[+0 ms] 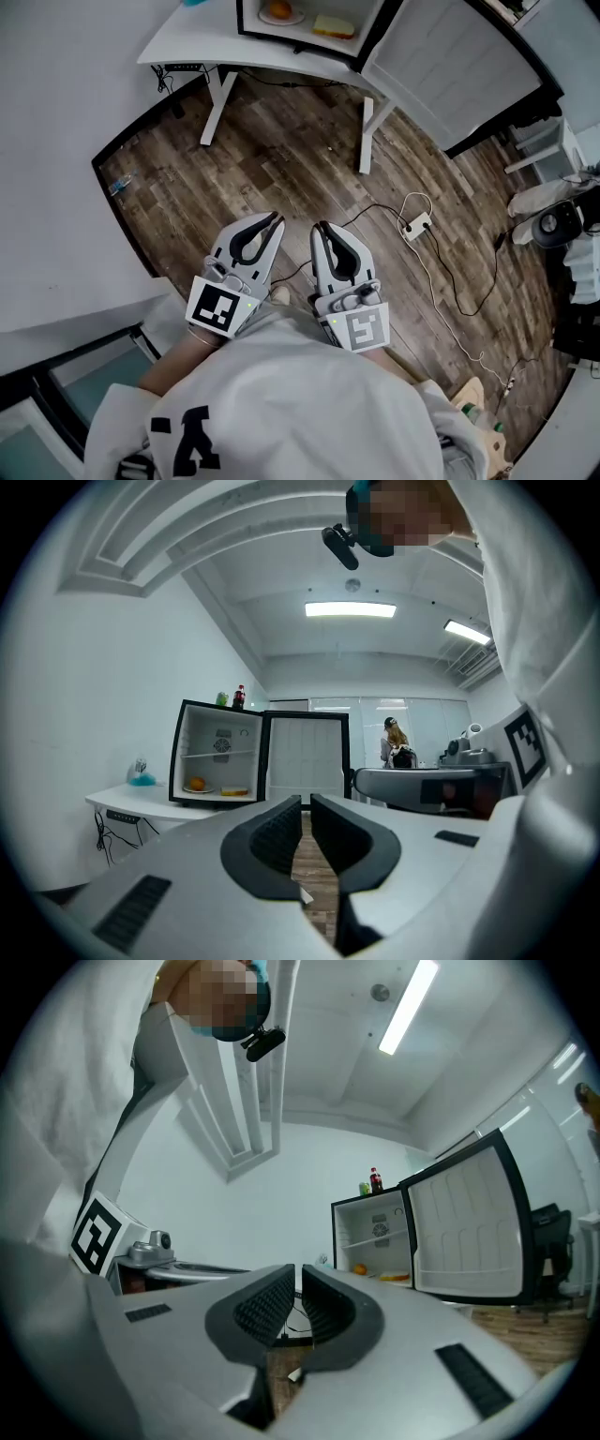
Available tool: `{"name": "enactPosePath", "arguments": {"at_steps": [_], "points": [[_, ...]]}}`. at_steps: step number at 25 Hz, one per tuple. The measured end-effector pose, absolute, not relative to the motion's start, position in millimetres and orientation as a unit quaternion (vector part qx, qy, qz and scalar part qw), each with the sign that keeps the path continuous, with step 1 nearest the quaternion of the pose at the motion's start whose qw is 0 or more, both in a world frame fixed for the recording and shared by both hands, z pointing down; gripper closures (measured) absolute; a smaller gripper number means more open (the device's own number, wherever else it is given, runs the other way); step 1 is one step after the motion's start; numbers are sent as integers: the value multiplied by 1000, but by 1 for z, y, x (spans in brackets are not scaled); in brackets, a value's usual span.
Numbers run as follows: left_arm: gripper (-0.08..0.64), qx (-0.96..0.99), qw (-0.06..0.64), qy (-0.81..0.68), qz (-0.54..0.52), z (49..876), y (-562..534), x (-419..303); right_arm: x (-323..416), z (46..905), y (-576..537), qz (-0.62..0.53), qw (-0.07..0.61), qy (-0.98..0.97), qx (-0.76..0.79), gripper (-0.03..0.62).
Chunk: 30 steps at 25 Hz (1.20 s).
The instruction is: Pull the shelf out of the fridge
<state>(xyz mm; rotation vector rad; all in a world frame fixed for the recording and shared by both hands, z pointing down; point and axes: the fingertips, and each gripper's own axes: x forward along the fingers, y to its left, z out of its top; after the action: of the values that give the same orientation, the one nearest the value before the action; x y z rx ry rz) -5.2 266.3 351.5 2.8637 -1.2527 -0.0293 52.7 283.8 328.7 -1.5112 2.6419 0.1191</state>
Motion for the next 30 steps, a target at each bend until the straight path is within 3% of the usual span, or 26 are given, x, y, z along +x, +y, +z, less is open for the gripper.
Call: {"name": "enactPosePath", "arguments": {"at_steps": [11, 22, 30], "points": [[526, 927, 0, -376, -13, 353, 210, -2, 51, 327, 229, 51, 43, 858, -510, 548], [526, 932, -15, -362, -24, 340, 74, -33, 24, 326, 106, 72, 6, 847, -527, 548], [526, 937, -8, -348, -14, 342, -2, -59, -6, 321, 29, 64, 16, 839, -540, 548]]}}
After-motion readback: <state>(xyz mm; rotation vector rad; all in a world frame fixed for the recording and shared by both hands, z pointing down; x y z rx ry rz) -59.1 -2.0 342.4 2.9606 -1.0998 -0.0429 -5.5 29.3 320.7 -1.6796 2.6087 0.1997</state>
